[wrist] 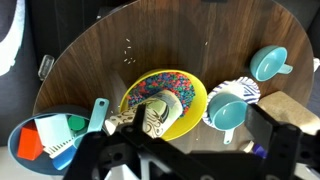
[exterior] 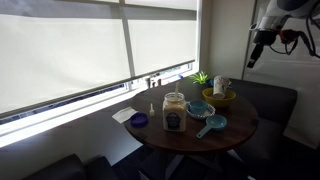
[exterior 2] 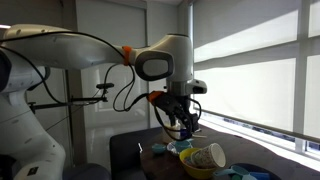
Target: Remove the stacked coffee cups from the bowl and put them on the table
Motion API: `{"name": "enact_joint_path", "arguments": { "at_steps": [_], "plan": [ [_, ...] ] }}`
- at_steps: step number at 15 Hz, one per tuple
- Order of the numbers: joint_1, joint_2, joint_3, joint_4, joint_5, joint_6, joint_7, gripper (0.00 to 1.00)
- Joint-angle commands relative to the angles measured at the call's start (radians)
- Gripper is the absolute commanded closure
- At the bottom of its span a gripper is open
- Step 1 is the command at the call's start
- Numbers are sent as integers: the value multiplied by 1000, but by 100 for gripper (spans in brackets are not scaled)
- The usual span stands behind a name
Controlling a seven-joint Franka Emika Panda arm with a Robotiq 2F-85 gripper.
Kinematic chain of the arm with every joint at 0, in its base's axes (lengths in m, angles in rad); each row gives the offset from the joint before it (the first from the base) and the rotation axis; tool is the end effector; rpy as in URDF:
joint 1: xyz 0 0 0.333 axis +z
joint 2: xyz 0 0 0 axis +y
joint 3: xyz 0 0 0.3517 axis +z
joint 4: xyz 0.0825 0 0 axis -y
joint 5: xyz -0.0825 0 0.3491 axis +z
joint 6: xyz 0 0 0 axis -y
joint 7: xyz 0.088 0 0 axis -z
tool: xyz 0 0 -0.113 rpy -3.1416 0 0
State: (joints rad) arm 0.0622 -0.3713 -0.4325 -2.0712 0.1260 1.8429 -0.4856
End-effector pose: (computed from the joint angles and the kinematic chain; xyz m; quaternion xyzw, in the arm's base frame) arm 0.3830 -0.1717 0.6142 -0.9877 -0.0523 -0.1051 0.1037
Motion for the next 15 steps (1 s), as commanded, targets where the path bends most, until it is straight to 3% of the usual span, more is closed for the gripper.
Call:
{"name": "enact_joint_path", "arguments": {
  "at_steps": [1, 4, 7, 11, 15],
  "plan": [
    [-64, 33, 50, 19, 26, -11, -18, 0],
    [-68, 67, 44, 51, 39, -27, -36, 0],
    [-80, 152, -4, 146, 66, -99, -270, 0],
    [-131, 300, -25, 276, 202, -231, -508, 0],
    [-215, 453, 29, 431, 297, -254, -447, 0]
  ]
}}
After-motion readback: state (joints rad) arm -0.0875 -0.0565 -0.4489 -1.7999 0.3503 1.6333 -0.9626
